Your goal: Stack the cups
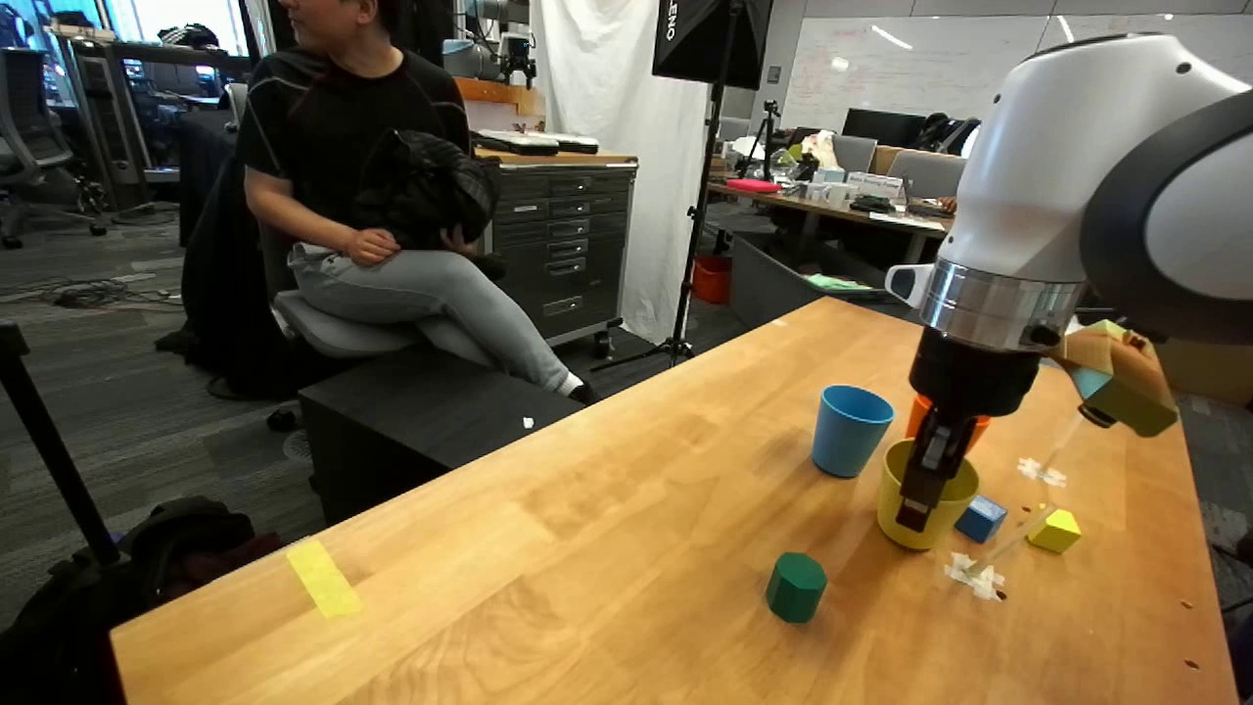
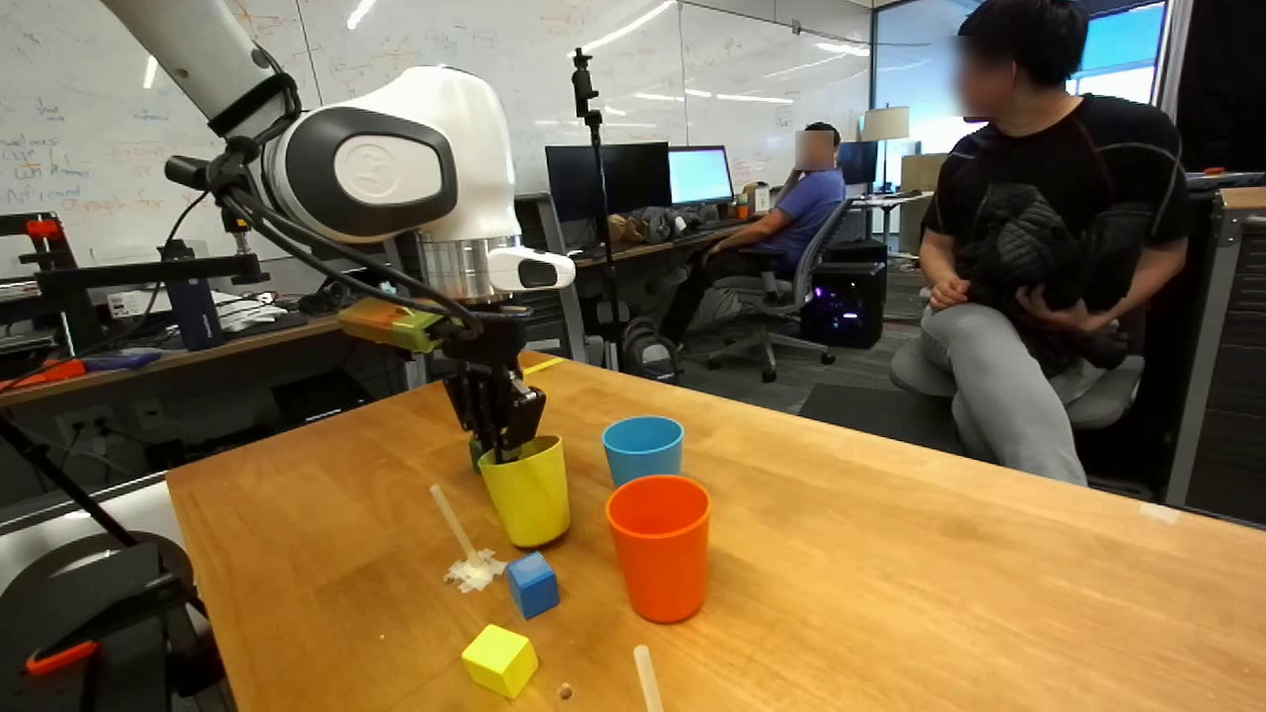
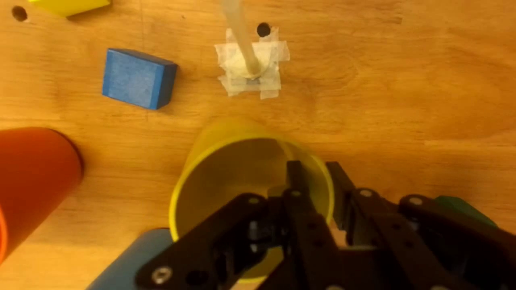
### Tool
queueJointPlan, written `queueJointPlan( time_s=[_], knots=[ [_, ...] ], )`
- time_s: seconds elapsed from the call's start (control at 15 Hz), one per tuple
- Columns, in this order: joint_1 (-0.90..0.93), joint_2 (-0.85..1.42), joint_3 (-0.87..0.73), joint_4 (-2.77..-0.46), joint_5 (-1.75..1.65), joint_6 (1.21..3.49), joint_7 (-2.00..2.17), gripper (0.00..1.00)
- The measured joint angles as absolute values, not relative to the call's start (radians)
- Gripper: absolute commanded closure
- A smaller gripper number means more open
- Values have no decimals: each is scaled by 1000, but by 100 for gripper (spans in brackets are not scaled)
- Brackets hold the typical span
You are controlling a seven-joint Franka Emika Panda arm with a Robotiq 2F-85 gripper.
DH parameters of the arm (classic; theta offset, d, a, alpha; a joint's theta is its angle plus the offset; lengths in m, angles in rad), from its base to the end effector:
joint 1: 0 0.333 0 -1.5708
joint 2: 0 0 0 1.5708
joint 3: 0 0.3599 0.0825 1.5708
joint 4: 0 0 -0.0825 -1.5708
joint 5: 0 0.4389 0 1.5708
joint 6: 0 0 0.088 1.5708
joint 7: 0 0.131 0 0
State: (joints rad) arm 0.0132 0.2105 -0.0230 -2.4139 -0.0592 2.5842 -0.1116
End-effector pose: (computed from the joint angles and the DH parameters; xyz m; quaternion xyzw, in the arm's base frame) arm 0.5272 -0.0053 0.1926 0.9967 0.0764 -0.0211 0.0163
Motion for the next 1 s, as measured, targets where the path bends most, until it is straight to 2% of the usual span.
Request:
queueJointPlan(
  time_s=[1.0],
  knots=[
    [3,137,-26,-2395,-57,2515,-108,99]
  ],
)
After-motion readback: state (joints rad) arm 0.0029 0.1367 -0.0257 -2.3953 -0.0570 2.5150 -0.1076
